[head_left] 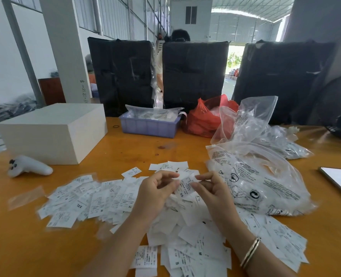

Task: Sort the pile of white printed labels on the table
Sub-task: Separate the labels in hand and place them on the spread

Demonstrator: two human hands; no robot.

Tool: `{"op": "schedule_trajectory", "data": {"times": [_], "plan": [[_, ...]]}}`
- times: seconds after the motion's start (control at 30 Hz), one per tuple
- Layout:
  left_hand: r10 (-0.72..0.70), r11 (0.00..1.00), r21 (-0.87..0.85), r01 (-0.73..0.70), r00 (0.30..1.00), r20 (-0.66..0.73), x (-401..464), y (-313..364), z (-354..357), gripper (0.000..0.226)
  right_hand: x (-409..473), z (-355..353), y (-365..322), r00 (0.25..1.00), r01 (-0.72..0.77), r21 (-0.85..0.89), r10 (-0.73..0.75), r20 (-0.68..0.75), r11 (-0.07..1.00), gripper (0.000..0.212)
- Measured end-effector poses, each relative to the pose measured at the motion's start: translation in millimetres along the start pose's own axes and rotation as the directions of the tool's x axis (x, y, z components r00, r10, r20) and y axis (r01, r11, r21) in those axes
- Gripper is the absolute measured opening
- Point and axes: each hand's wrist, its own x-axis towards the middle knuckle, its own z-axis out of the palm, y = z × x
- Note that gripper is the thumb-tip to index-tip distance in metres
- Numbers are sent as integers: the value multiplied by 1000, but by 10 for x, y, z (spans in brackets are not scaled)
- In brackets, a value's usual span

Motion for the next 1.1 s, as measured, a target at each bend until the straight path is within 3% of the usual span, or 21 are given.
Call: {"op": "schedule_trajectory", "data": {"times": [0.23,0.33,0.57,0.7,0.77,0.87,0.97,1.03,1.1], "plan": [[21,1000,20,-20,998,-67,-44,28,68,16,-54,107,-6,995,57,-106,-47,91,993,17],[13,1000,13,-12,996,-89,-44,36,59,16,-61,119,-7,993,6,-112,7,117,994,18],[-30,999,-14,31,999,40,-50,50,49,12,-28,44,-29,999,-33,-30,34,21,999,25],[-52,994,98,45,996,67,-29,43,16,14,-26,39,-2,998,-63,-32,62,-18,997,25],[-56,992,115,53,998,26,-14,45,-8,14,-35,19,12,998,-53,-17,52,-47,998,22],[-37,982,177,64,988,-149,54,46,-152,18,12,1,11,993,-108,136,113,-30,985,29],[10,914,391,109,956,-292,143,11,-421,20,103,-16,-22,979,-197,233,202,4,952,53],[29,793,580,186,940,-341,171,-23,-588,18,92,-6,-44,978,-203,246,207,10,948,66],[22,638,713,291,919,-394,173,-50,-701,15,26,-11,-16,981,-189,190,194,-7,963,58]]}}
